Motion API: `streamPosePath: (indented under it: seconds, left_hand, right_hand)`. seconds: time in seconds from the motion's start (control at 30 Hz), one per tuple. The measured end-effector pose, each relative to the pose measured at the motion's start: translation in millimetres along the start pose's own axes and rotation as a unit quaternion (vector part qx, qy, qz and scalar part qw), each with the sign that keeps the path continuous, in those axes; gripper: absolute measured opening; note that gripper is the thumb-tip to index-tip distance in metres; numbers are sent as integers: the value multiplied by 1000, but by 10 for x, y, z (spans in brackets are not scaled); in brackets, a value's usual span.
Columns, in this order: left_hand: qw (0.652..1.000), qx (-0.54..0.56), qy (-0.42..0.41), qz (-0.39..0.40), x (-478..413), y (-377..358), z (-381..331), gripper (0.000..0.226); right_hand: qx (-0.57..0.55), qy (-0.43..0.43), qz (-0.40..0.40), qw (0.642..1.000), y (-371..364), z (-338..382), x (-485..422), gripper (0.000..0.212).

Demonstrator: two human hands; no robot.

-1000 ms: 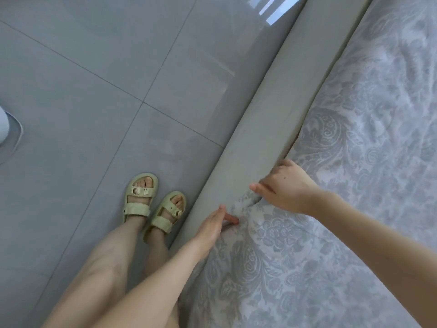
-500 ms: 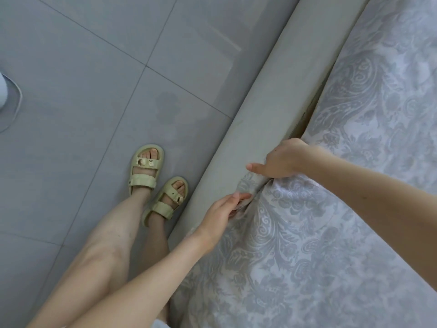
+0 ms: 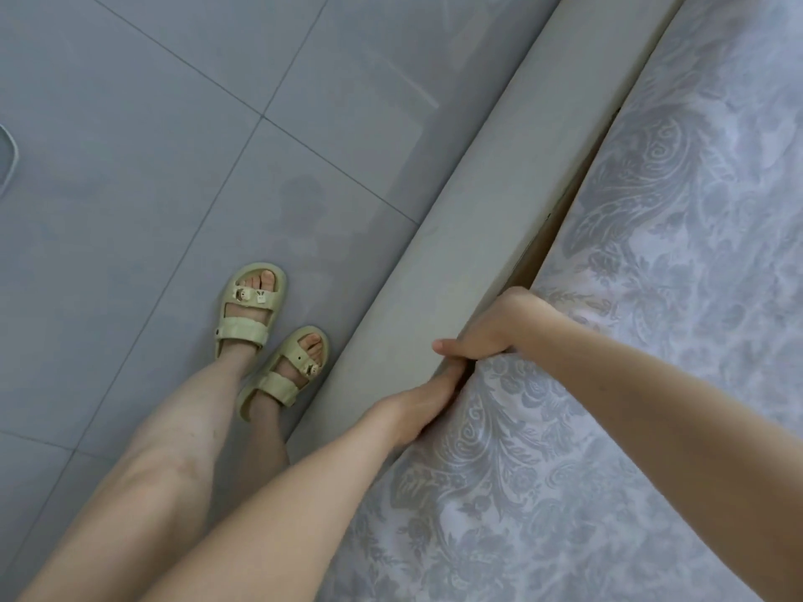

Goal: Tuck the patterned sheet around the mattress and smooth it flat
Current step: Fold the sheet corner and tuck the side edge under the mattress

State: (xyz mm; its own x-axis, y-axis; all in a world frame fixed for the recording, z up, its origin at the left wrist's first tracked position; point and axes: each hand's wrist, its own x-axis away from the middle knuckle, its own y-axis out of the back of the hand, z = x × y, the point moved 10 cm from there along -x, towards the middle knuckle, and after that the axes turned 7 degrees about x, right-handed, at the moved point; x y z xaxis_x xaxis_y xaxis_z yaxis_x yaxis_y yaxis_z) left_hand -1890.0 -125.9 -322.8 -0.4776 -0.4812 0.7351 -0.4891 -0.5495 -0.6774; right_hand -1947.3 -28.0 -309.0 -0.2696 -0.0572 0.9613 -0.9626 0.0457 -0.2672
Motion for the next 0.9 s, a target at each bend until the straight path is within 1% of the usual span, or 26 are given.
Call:
streamPosePath:
  seconds: [0.03, 0.1, 0.13, 0.17, 0.2, 0.23, 0.3, 0.33, 0.37, 0.4, 0.43, 0.5, 0.53, 0.57, 0.6, 0.63, 0.67, 0.7, 0.77, 0.83, 0.9]
  left_hand:
    - [1000, -6, 11, -13, 35, 71, 47, 79]
    - [998, -40, 9, -58, 158, 234, 52, 81]
    - [996, -38, -6, -84, 210, 329, 37, 78]
    - [994, -16, -34, -99, 236, 391, 5, 74]
    - [992, 20, -70, -103, 257, 417, -42, 70]
    - [989, 55, -99, -100, 283, 390, -102, 67]
    - [988, 76, -111, -70, 271, 237, -159, 62]
    - [991, 63, -103, -53, 240, 132, -154, 58]
    - [994, 52, -90, -44, 209, 36, -140, 55]
    - [996, 32, -73, -41, 168, -20, -100, 54]
    - [997, 17, -63, -46, 151, -62, -92, 55]
    - [997, -16, -52, -60, 70, -49, -54, 64]
    - [997, -21, -46, -64, 30, -23, -43, 66]
    - [997, -23, -35, -69, 16, 1, -37, 66]
    - [997, -22, -19, -71, 4, 27, -12, 67]
    - [997, -21, -8, -72, -12, 54, 4, 70]
    - [997, -21, -4, -73, -34, 90, 25, 74]
    - [996, -20, -5, -83, -34, 136, 46, 76]
    - [994, -4, 5, -108, 67, 217, 93, 77]
    - [993, 4, 1, -121, 194, 269, 119, 77]
    - [988, -25, -41, -149, 329, 371, 23, 76]
  right_hand:
    - [-9, -7, 10, 1000, -30, 15, -42, 87]
    - [-47, -1, 23, 999, -45, 35, -87, 87]
    - [-67, 6, 25, 997, -34, 54, -74, 88]
    - [-79, 12, 9, 997, 8, 65, -46, 88]
    - [-78, 14, -36, 996, 96, 56, 13, 88]
    - [-63, 7, -111, 992, 232, 18, 118, 86]
    - [9, -37, -275, 961, 502, -169, 433, 77]
    - [65, -73, -330, 939, 579, -313, 573, 77]
    - [109, -109, -365, 918, 625, -491, 700, 79]
    - [132, -136, -391, 901, 643, -703, 785, 82]
    - [134, -143, -412, 890, 638, -919, 842, 83]
    - [96, -111, -461, 875, 584, -1235, 847, 83]
    - [80, -87, -495, 861, 561, -1282, 830, 80]
    - [72, -68, -533, 840, 555, -1254, 801, 75]
    - [61, -57, -577, 812, 577, -1200, 770, 69]
    - [43, -55, -616, 785, 624, -1149, 746, 65]
    - [23, -62, -641, 765, 672, -1117, 708, 62]
    - [9, -69, -656, 752, 709, -1100, 667, 61]
    - [-4, -74, -670, 738, 743, -1090, 639, 58]
    - [-5, -72, -669, 739, 739, -1088, 652, 56]
    - [-3, -74, -663, 745, 737, -1083, 685, 56]
